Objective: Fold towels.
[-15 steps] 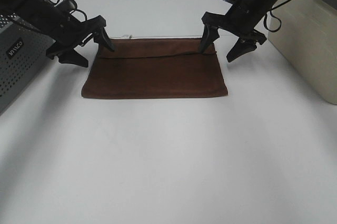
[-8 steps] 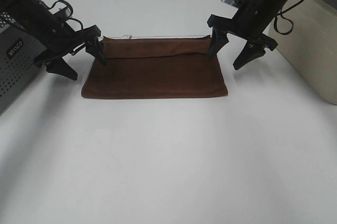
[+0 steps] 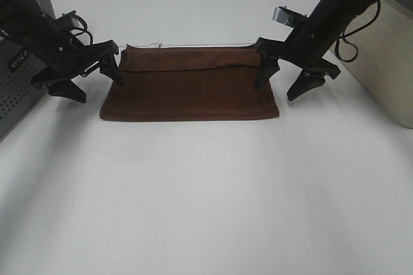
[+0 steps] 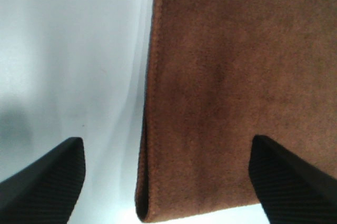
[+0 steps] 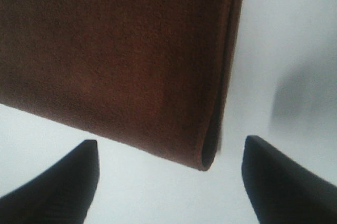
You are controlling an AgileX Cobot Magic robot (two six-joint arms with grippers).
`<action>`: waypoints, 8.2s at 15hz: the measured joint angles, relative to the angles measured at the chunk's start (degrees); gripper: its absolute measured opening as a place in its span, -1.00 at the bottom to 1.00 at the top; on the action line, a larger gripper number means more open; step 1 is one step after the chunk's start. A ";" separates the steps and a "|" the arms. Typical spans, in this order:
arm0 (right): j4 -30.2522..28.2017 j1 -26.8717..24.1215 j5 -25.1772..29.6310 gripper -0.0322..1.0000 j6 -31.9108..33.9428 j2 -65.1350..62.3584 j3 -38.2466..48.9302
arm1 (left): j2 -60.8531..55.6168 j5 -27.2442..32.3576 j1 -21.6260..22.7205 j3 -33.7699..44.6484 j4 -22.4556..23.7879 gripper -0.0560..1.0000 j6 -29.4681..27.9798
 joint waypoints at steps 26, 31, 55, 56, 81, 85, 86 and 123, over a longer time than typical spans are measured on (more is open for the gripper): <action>7.45 0.06 -12.15 -0.94 -5.21 -15.01 34.26 | -10.03 1.66 -5.16 21.14 1.20 -0.88 -0.52; 6.25 0.06 -12.66 -0.94 -5.61 -15.01 27.27 | -10.14 3.90 -5.10 13.18 1.15 -0.88 -4.87; 0.74 0.06 -9.80 0.82 -1.95 1.09 -1.66 | 7.68 -2.46 -2.41 -11.80 6.25 0.53 -9.80; 0.74 0.06 -9.80 0.82 -1.95 1.09 -1.66 | 8.37 -2.29 -2.46 -11.97 5.16 0.53 -8.19; -1.03 0.06 -3.27 0.82 -1.55 -9.28 -1.66 | 8.08 5.10 -13.12 -28.42 -1.95 -0.68 -18.11; -1.55 0.06 -3.21 0.82 -1.55 -9.91 -1.66 | 11.63 0.63 -16.27 -28.42 -8.31 0.14 -18.11; -1.55 0.06 -3.21 0.82 -1.55 -9.91 -1.66 | 11.75 0.34 -16.67 -28.42 -8.82 0.30 -18.11; -6.13 4.76 8.65 0.82 1.32 -26.36 -1.89 | -19.77 28.25 -6.93 -23.03 24.01 0.45 -6.36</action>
